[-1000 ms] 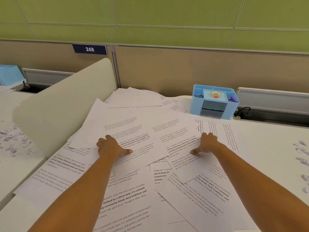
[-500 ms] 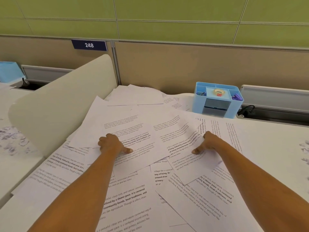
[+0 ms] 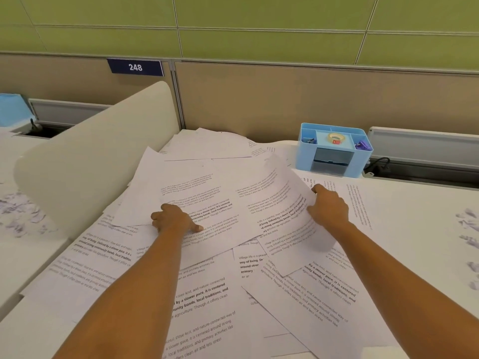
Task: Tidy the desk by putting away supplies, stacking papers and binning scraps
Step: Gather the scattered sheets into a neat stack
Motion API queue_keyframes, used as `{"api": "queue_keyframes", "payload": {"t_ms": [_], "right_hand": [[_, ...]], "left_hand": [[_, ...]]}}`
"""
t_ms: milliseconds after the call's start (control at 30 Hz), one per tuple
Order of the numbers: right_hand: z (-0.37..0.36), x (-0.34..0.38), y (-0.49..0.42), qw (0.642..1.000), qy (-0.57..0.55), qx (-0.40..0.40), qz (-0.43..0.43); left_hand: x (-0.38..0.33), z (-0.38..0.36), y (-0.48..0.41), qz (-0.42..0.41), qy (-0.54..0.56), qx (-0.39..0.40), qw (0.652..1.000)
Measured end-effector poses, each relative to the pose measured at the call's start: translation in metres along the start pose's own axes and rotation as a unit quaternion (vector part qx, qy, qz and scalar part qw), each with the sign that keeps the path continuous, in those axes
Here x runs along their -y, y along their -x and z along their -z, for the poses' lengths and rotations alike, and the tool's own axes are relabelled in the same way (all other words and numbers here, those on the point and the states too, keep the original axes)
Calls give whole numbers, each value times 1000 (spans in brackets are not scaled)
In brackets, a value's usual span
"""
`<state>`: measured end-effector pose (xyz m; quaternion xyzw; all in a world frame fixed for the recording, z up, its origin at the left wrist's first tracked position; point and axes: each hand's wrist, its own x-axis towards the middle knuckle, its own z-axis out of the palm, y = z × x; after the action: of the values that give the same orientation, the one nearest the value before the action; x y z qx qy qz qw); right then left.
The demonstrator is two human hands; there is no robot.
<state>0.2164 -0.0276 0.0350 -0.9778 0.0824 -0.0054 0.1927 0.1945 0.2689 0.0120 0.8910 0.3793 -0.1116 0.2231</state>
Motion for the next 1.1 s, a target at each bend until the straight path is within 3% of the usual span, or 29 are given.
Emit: {"api": "queue_keyframes", "payload": {"t_ms": [333, 500, 667, 800, 900, 1100], "right_hand": [[35, 16, 18, 981, -154, -115, 31], [49, 18, 23, 948, -274, -162, 24], [53, 16, 32, 896, -422, -136, -14], [55, 16, 39, 848, -518, -99, -47], [50, 18, 49, 815, -575, -26, -71], [5, 31, 78, 823, -557, 44, -102]], "left_hand": [[-1, -4, 13, -33, 137, -8, 990], [15, -6, 14, -116, 278, -55, 952], [31, 10, 21, -237, 419, -40, 876], [41, 19, 33, -291, 441, -26, 849], [47, 21, 37, -306, 467, 8, 830], [49, 28, 51, -269, 583, 142, 753]]}}
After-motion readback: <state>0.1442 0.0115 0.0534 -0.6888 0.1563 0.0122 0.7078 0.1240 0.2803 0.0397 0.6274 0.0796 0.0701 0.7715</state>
